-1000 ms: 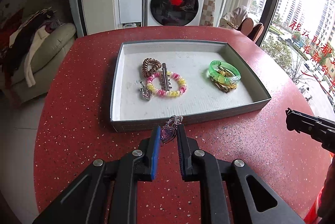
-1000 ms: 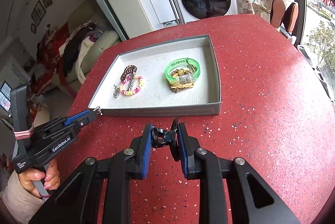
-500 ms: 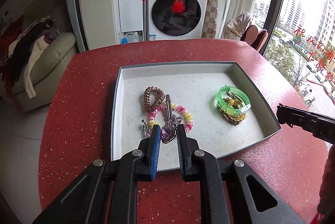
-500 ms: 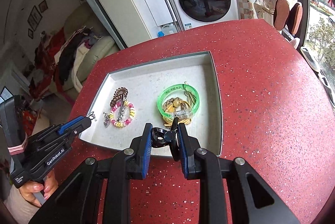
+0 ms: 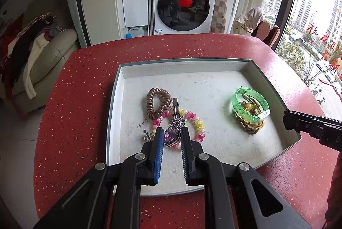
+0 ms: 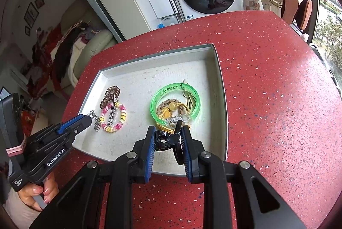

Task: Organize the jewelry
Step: 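Carry the pendant and black hair clip over the tray with both tools, then lower the pendant and black clip into the tray and open both tools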

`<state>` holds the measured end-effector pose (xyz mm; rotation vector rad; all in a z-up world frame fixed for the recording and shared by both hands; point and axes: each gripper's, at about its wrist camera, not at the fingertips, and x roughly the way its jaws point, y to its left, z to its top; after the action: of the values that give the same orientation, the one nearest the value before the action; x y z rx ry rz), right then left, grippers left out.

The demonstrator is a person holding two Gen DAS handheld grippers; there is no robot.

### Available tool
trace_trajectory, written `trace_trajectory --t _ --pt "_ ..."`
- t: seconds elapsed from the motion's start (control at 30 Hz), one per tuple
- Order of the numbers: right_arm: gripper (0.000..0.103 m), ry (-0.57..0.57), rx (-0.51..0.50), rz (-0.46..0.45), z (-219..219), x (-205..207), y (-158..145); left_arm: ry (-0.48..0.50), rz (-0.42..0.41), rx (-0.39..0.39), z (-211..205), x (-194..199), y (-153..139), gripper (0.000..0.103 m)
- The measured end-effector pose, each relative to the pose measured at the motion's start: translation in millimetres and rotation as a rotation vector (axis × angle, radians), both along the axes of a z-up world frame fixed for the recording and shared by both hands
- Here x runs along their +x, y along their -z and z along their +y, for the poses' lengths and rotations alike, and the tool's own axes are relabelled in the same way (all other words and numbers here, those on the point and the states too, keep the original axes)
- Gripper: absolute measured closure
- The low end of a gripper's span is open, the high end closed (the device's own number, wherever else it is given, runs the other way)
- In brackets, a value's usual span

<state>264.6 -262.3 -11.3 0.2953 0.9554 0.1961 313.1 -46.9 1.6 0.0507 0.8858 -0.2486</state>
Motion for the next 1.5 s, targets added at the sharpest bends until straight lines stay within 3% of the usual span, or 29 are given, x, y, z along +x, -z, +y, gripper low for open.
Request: trace_trajectory --t 0.33,0.6,1.0,1.5 --pt "0.077 0.016 0.023 0.063 2 20 24 -0.007 0.009 0.057 -13 11 15 0.068" --pt "0.077 0.041 -0.015 0.034 2 34 26 -0.020 0.031 0.088 -20 15 29 0.068" --pt "0.077 0.048 -0.066 0.007 3 26 27 -0.012 0.006 0.138 -28 12 33 0.068" --pt "0.075 0.045 -0.004 0.032 -5 17 32 -0.022 -0.015 0.154 -28 4 28 0.068"
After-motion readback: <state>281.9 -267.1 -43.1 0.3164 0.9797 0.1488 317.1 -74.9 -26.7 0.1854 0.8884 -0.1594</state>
